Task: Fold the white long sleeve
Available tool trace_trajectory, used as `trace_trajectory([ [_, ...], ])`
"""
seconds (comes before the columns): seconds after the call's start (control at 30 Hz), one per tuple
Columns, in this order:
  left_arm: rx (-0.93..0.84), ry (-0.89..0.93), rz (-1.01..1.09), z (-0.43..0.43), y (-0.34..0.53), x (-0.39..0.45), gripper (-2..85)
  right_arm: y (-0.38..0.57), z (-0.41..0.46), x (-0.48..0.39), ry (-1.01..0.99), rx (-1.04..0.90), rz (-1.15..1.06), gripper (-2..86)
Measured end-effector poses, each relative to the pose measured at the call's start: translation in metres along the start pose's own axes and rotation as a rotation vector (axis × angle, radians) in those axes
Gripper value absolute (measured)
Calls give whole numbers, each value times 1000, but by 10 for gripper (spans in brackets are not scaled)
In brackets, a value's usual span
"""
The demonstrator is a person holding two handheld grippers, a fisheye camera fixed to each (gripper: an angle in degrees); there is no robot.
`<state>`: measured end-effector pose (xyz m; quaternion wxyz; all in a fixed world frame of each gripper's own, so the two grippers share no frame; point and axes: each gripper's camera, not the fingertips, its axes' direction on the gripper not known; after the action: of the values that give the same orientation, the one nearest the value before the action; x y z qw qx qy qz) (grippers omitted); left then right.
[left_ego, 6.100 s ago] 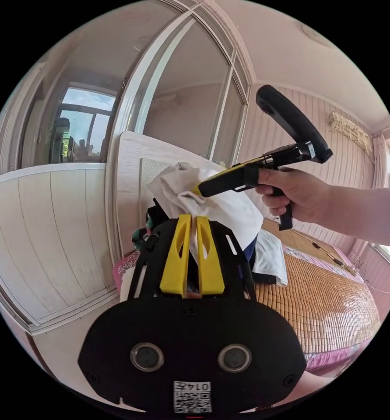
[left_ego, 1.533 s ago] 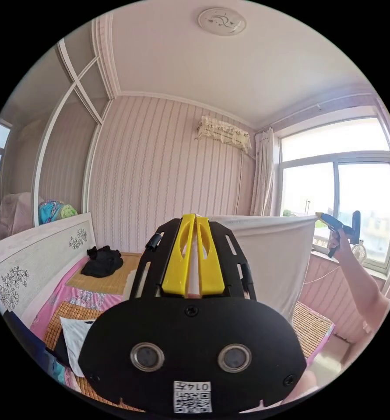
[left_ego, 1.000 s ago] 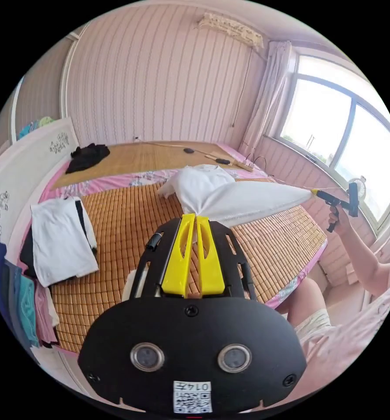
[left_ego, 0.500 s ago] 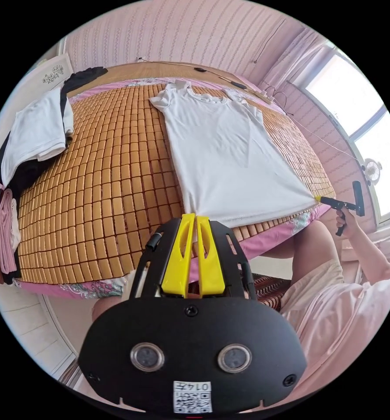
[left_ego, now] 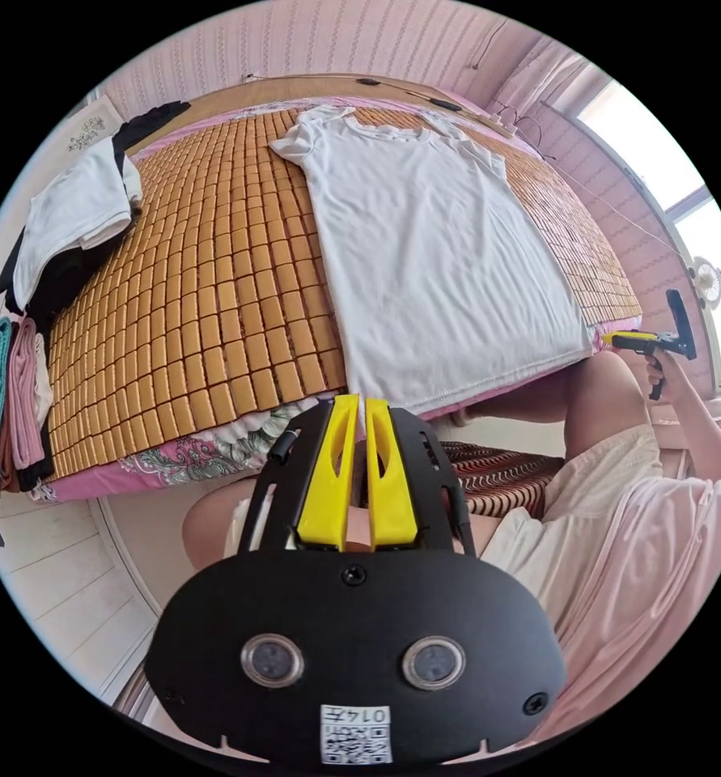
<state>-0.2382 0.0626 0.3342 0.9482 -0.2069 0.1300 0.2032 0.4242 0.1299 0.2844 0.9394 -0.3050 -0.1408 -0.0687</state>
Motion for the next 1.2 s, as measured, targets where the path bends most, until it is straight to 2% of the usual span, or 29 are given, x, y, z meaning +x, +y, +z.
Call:
trace_trajectory([
  [0.13, 66, -59, 91, -15, -34, 4, -3, -19, -24, 11, 26, 88, -11, 47],
  [0.23, 133, -34, 182, -8, -107, 18, -5, -71, -47, 22, 99, 196, -26, 65],
  [0.4, 272, 10, 343, 34, -292, 75, -5, -228, -71, 50, 144, 357, 19, 71],
  [0.6, 282, 57, 392, 111, -468, 140, -5, -409, -50, 75, 204, 367, 84, 79],
  [0.7, 240, 43, 424, 149, -511, 166, -5, -457, -18, 83, 231, 285, 102, 78],
  [0.77, 195, 39, 427, 170, -526, 176, -5, -465, 2, 87, 234, 220, 91, 60],
  [0.93, 159, 9, 443, 195, -539, 188, -7, -412, -17, 90, 184, 308, 21, -1],
  [1.07, 122, 44, 405, 203, -552, 188, -7, -283, -81, 95, 152, 426, 175, 3],
  [1.2, 131, 57, 419, 189, -568, 197, -7, -180, -100, 88, 117, 369, 331, 36],
])
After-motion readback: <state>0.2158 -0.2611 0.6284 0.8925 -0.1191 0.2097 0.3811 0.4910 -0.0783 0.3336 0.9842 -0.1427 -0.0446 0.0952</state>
